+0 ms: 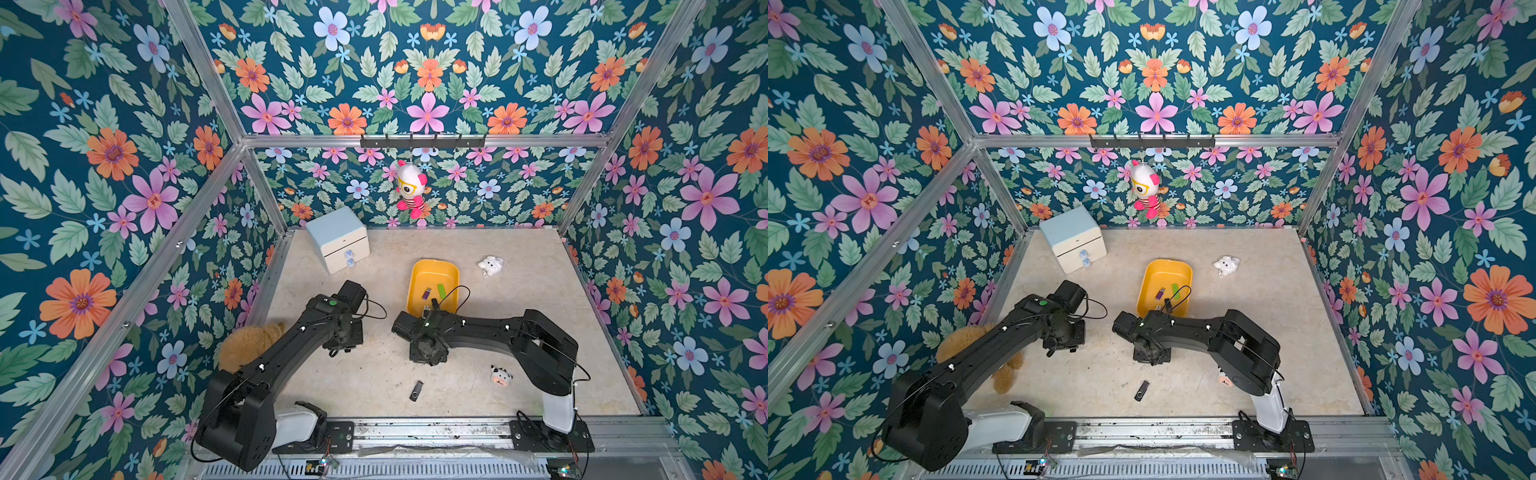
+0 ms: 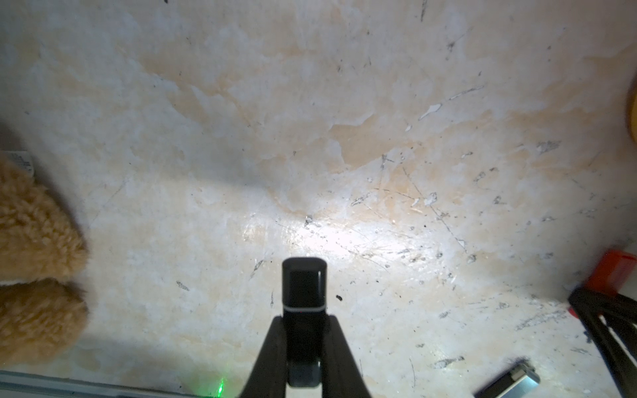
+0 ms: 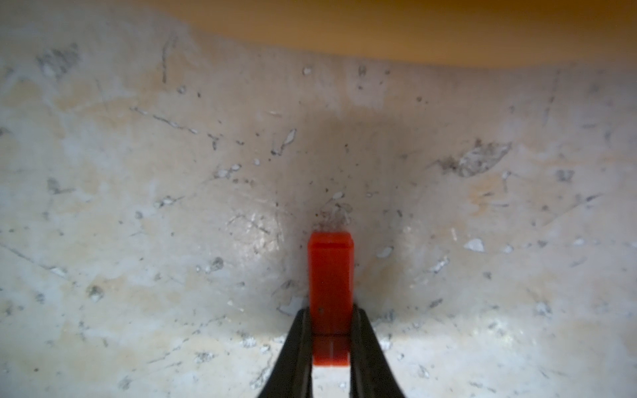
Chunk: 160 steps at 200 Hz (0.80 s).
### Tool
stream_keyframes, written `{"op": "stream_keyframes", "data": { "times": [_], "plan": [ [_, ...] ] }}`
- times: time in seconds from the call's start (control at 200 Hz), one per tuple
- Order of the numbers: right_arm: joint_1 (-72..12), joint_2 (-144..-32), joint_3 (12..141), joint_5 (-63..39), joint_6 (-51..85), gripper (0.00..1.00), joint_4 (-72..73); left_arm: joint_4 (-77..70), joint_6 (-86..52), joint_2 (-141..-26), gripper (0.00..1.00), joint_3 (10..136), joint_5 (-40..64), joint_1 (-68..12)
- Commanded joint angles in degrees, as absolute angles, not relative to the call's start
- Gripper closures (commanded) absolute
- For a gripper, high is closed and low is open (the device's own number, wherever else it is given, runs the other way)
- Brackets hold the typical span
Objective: Put the usb flash drive into the storage box
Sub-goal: Pick up the USB flash from the center of the board, then place the USB flash in the storage box.
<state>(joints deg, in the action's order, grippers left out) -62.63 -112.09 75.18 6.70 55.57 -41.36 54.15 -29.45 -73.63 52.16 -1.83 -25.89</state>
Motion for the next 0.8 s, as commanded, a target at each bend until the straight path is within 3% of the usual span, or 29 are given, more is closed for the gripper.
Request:
{"op": "stream_keyframes", "data": {
  "times": [0.0,0.335,0.58,0.795],
  "plan": [
    [-63.1,-111.6,75.9,6.7,54.7,1.00,-41.9,54.4,-28.7,-73.7,1.00,52.5,-2.4,-25.8],
    [-64.2,-105.4,74.8,7.6,55.2,1.00,-44.1,54.5,-28.5,-74.1,1.00,53.3,-2.4,-25.4],
    [-64.2,-99.0,79.9,12.8,52.9,1.00,-53.3,53.8,-28.3,-75.7,1.00,54.8,-2.2,-24.9],
    [-58.7,-95.5,84.1,15.0,47.8,1.00,-57.0,53.3,-28.3,-76.7,1.00,55.9,-1.8,-24.9]
  ]
}}
